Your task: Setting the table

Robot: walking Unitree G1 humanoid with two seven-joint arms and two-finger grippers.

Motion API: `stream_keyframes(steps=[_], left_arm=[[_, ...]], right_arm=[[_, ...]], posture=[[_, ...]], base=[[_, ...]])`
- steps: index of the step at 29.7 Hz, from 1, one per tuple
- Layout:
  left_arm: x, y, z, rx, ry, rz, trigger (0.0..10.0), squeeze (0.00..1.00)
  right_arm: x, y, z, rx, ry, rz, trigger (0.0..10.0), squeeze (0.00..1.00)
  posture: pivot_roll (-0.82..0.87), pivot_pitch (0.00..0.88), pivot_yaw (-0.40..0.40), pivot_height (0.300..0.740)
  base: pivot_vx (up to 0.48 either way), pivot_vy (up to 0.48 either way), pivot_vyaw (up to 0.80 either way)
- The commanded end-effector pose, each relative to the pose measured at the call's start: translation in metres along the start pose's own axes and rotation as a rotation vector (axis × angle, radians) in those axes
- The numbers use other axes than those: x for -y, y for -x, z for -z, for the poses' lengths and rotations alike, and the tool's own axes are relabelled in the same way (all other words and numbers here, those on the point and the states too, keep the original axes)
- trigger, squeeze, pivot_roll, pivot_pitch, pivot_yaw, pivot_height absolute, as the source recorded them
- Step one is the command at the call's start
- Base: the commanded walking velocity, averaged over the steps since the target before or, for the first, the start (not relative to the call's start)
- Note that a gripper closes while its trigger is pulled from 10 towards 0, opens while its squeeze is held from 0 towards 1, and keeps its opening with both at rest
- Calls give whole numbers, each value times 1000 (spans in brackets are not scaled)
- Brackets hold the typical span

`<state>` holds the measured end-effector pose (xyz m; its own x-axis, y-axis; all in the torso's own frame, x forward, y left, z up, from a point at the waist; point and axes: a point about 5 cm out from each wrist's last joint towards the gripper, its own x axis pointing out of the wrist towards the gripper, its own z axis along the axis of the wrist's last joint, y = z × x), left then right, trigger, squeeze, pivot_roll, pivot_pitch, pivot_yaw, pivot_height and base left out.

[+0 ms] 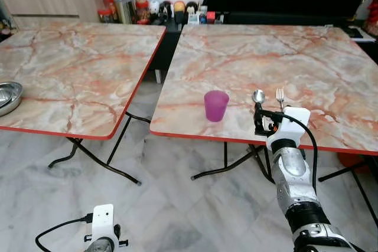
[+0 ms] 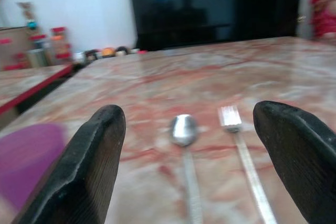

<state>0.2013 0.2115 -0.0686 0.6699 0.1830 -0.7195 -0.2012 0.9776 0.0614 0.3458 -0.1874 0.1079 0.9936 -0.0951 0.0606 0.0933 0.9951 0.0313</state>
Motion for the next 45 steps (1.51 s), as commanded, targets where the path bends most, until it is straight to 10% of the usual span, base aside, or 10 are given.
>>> stream_keyframes(steps=[1, 32, 45], left_arm=[[0, 0, -1, 2, 15, -3, 10000, 0], [4, 1, 3, -3, 8, 20, 10000, 0], [2, 1, 6, -18, 8, 19, 10000, 0]], right_arm=[[-1, -3, -5, 8, 0, 1, 10000, 0], [-5, -4, -6, -8, -12, -11, 10000, 0], [-2, -4, 17, -212, -16, 34, 10000, 0]], posture=[[10, 0, 4, 740], [19, 0, 4, 740], [18, 0, 7, 740]], base=[[326, 0, 0], [270, 0, -40], [0, 0, 0]])
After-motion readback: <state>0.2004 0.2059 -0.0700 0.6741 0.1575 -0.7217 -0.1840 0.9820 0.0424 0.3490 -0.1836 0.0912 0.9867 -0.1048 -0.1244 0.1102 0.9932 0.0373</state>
